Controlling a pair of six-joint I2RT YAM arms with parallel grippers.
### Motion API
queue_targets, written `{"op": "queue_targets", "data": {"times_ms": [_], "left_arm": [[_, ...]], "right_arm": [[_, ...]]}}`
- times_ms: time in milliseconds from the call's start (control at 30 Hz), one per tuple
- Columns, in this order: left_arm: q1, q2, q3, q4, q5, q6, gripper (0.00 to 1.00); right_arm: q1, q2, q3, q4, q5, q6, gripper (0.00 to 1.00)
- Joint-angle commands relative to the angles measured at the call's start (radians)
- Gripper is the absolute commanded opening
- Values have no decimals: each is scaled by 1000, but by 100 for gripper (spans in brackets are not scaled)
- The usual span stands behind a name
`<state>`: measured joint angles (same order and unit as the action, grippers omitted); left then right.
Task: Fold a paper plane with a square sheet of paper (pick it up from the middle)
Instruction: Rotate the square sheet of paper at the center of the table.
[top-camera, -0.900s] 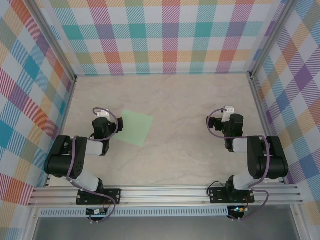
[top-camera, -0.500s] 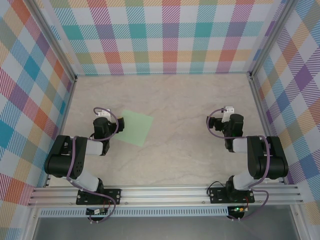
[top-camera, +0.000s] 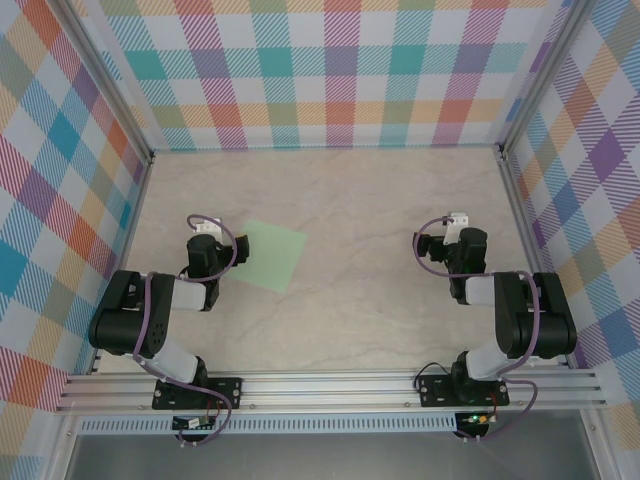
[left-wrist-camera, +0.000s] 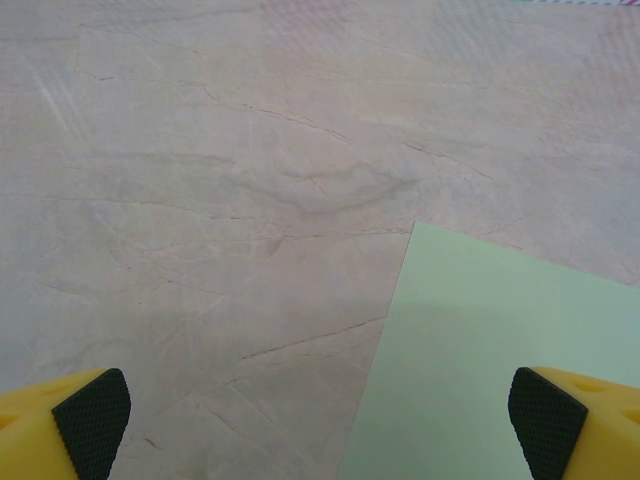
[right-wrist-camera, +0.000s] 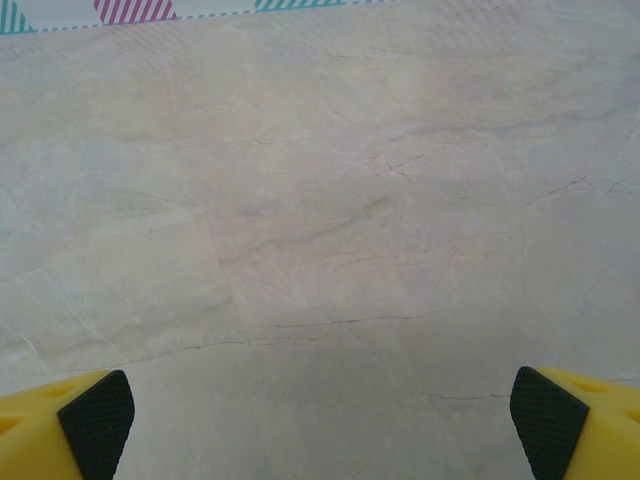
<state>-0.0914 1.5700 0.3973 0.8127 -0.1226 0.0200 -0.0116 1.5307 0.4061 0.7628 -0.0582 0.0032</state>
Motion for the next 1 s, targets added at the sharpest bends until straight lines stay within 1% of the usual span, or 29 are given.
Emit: {"op": "queue_targets", "data": {"times_ms": [0,433,533,600,700,733,767,833,900,967], "left_arm": [[9,-3,21,5,9,14,100],[17,-3,23,-2,27,13,100],[18,-4,23,-3,28,11,100],[19,-6,20,3,29,11,100],[18,-43,22,-27,39,14,100],[17,-79,19,-53,39,13,100],[18,-123,17,-86,35,8,100],[19,-212,16,-174,33,-9,100],[19,-291,-4,-219,21,-37,100],[18,-379,-15,-285,22,-66,100]], "right_arm": [[-4,-6,22,18,-20,10,100],[-4,-4,20,20,-25,6,100],[-4,-7,17,25,-54,-4,100],[2,-26,9,22,-81,-23,100],[14,-61,-2,17,-71,-38,100],[15,-89,3,-17,-70,-34,100],[15,-132,24,-93,-59,-22,100],[13,-196,91,-316,-56,-3,100],[13,-236,107,-410,-56,12,100],[13,-286,121,-502,-27,50,99]]}}
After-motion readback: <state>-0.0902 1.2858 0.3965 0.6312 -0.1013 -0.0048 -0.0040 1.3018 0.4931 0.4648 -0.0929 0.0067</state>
